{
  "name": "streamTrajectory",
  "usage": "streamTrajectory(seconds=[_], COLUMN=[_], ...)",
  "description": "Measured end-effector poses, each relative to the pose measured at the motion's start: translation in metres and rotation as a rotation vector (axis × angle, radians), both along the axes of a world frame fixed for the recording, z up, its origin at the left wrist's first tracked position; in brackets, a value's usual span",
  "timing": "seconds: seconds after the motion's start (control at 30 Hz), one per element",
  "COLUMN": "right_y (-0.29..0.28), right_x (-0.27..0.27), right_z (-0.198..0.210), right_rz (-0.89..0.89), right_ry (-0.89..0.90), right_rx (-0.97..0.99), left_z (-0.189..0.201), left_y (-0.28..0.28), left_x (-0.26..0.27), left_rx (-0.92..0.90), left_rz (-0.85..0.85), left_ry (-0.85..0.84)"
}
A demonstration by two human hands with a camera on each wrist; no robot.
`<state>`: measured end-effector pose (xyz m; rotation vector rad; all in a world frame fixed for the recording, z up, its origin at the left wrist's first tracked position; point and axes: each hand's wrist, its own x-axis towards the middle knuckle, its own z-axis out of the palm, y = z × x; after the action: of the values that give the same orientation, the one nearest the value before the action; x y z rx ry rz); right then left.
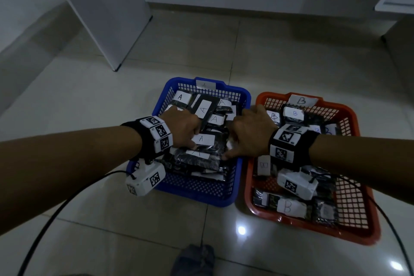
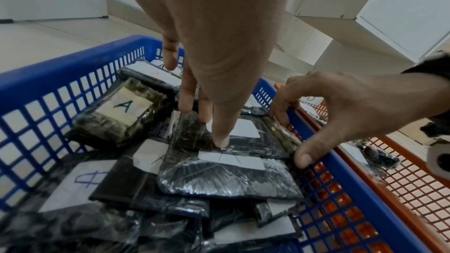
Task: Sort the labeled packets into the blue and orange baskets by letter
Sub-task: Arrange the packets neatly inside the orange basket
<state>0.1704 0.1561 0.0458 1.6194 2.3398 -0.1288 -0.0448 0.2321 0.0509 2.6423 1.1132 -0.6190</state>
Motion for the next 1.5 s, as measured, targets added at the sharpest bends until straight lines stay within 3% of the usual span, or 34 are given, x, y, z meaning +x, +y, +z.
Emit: streamTrajectory(seconds=[0.4,0.63,0.8,0.93,1.27,1.43,1.5], right_y=[0.004,-0.004,-0.032,-0.076,-0.156,-0.144,-0.139], right_x=[-0.017,0.028,0.096,0.130,0.169,0.170,0.166], right_z=[0.000,0.050,0.097,0.080,0.009,-0.005,-0.011], right_rz=[-0.068,-0.081,0.010,-0.008,-0.196,-0.121,-0.097], right_ry=[-0.081,0.285,0.014,-0.047,0.112,0.182,0.170], right_rx=[-0.130,-0.183,-0.288,-0.444,-0.453,-0.359,-0.375], left_z=[0.004,0.032,0.058,0.054,-0.011,-0.019,-0.014], left_y=[0.000,-0.002,-0.026,-0.057,-0.114,-0.101,-0.088], left_x=[0.006,0.037,0.088,0.122,0.194,0.197,0.197], left_rx=[0.019,0.034,-0.026,-0.159,-0.252,-0.030,0.070], left_rz=[-0.047,-0.191,-0.389,-0.565,-0.618,-0.628,-0.643], left_ry=[0.021,0.089,0.001,-0.088,-0.039,-0.094,-0.031])
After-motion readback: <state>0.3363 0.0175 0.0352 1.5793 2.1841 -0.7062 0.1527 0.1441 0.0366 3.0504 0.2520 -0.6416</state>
